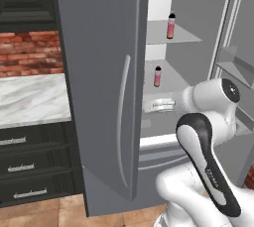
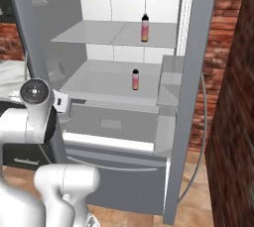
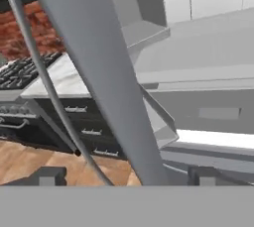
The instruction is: Open the fridge, grab two sodas, and place both sodas inside the bowl with ice on the dining counter.
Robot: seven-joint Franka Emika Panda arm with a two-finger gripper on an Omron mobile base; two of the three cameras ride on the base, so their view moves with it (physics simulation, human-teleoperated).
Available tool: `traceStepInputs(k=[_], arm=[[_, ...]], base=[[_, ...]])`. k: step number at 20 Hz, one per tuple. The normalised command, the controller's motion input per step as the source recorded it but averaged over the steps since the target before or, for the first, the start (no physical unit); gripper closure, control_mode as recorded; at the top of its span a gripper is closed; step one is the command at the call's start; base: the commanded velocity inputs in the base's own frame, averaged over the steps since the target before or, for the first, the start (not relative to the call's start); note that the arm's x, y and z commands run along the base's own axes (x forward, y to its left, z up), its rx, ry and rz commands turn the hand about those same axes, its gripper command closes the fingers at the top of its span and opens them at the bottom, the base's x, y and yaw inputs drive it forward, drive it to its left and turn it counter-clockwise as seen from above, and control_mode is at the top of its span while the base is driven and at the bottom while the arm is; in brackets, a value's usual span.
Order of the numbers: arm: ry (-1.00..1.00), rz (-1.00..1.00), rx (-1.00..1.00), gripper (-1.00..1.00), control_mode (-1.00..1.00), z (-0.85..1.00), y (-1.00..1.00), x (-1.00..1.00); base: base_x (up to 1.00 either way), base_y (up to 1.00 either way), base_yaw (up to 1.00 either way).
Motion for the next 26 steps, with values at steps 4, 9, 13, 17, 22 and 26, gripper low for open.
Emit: traceStepInputs(k=[4,9,13,17,22,26], arm=[[0.06,-0.01,0.17,-1.0,-1.0,0.5,-0.88,-0.06],[0.08,0.0,0.14,-1.0,-1.0,0.39,-0.31,0.28],[0.11,0.0,0.16,-1.0,-1.0,0.19,0.01,0.65],[0.1,0.0,0.16,-1.0,-1.0,0.07,0.07,0.66],[0.09,0.0,0.13,-1.0,-1.0,0.0,0.27,0.72],[0.03,-0.02,0.1,-1.0,-1.0,0.0,0.49,0.52]], base=[[0.0,0.0,0.0],[0.0,0.0,0.0],[0.0,0.0,0.0],[0.0,0.0,0.0],[0.0,0.0,0.0],[0.0,0.0,0.0]])
